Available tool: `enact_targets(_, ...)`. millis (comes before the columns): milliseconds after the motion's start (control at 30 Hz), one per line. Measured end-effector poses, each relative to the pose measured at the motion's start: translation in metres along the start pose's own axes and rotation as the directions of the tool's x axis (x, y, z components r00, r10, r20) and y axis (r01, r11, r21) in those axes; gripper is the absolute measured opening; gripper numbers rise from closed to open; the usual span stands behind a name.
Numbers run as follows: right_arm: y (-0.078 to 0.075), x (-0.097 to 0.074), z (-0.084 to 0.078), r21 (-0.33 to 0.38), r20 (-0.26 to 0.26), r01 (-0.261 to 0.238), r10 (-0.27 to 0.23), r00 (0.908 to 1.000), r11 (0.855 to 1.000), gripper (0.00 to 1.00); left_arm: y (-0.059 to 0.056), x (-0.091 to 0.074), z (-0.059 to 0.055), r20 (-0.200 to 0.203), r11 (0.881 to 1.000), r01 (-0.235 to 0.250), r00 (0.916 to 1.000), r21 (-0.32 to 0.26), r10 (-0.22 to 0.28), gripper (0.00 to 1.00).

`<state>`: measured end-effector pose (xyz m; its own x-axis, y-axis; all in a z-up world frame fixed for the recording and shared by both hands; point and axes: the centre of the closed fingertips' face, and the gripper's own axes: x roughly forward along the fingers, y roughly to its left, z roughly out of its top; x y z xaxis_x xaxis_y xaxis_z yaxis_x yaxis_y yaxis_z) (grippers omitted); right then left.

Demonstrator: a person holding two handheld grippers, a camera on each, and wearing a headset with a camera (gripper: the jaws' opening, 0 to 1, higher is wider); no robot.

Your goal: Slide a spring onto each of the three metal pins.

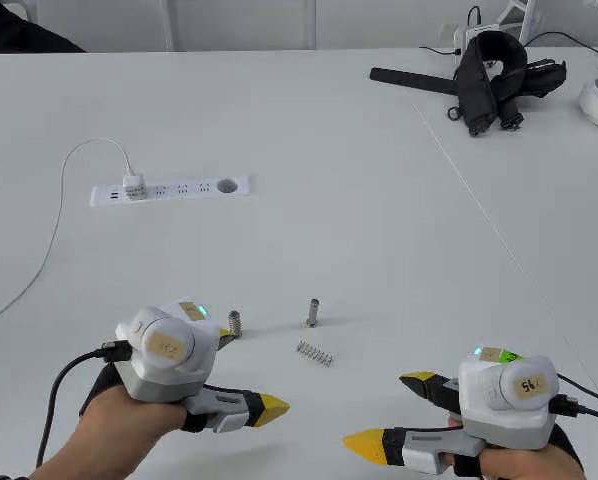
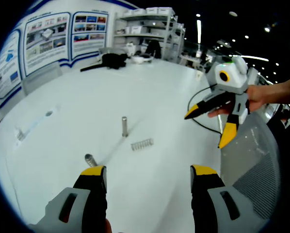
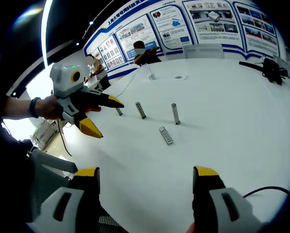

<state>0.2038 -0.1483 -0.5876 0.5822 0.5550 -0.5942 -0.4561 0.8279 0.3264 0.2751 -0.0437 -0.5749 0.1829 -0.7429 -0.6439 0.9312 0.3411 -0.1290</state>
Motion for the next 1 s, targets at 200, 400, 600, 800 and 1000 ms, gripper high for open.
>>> enact_targets(200, 0.0, 0.001, 0.001, 0.004, 0.0, -0.005, 0.005, 1.0, 1.0, 0.8, -0.003, 0.008, 0.001, -0.026, 0.999, 0.026, 0.9993, 0.039, -0.025, 0.71)
enact_targets(400, 0.0, -0.002, -0.001, 0.015, 0.005, -0.005, 0.004, 1.0, 1.0, 0.8, -0.01, 0.02, 0.005, -0.068, 0.99, 0.07, 0.9958, 0.119, -0.062, 0.71)
enact_targets(600, -0.001, -0.005, -0.005, 0.029, 0.008, 0.003, -0.003, 1.0, 1.0, 0.79, -0.017, 0.035, 0.007, -0.124, 0.968, 0.126, 0.9871, 0.216, -0.1, 0.71)
enact_targets(800, -0.001, -0.006, -0.006, 0.037, 0.01, 0.003, -0.003, 0.9999, 0.999, 0.79, -0.017, 0.049, 0.015, -0.162, 0.941, 0.162, 0.9798, 0.297, -0.118, 0.7)
enact_targets(1000, 0.001, -0.003, -0.004, 0.04, 0.016, 0.001, -0.001, 0.9999, 0.999, 0.8, -0.018, 0.062, 0.017, -0.194, 0.925, 0.212, 0.9685, 0.315, -0.156, 0.7)
